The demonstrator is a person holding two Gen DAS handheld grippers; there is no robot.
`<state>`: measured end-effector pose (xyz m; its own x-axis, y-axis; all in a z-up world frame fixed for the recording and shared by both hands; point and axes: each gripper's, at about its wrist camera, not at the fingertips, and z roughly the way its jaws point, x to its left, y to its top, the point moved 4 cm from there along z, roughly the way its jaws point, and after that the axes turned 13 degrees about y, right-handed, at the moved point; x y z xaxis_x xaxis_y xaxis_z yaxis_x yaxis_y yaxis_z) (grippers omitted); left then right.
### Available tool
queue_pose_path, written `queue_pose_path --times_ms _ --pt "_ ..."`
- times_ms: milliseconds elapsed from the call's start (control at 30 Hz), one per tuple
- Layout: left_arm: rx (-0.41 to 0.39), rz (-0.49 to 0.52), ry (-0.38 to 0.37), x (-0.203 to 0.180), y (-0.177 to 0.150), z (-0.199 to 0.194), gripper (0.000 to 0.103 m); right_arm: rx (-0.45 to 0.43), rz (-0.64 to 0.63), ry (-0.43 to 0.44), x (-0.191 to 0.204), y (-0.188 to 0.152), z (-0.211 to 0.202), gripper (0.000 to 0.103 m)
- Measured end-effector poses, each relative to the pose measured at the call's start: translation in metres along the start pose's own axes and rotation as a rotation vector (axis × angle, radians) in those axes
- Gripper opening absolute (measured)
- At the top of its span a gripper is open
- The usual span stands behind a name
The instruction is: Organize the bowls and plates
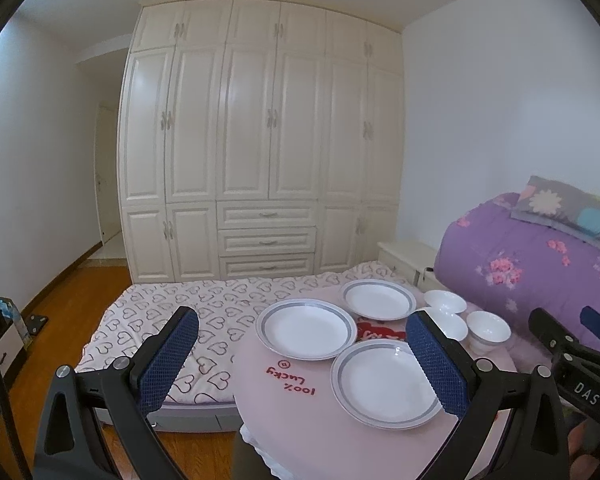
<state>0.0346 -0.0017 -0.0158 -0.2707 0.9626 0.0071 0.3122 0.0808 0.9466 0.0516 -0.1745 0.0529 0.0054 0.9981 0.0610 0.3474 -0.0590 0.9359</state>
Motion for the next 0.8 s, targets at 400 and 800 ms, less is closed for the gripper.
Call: queue_pose_path --times_ms 400,800 --pt "0.100 0.000 -0.021 0.000 -0.007 0.038 0.102 0.057 0.018 0.016 -0.010 -0.011 0.021 0.103" --pt "0.292 0.004 -0.054 -0.004 -0.018 0.125 0.102 0.170 0.001 0.048 -0.032 -0.034 0.072 0.103"
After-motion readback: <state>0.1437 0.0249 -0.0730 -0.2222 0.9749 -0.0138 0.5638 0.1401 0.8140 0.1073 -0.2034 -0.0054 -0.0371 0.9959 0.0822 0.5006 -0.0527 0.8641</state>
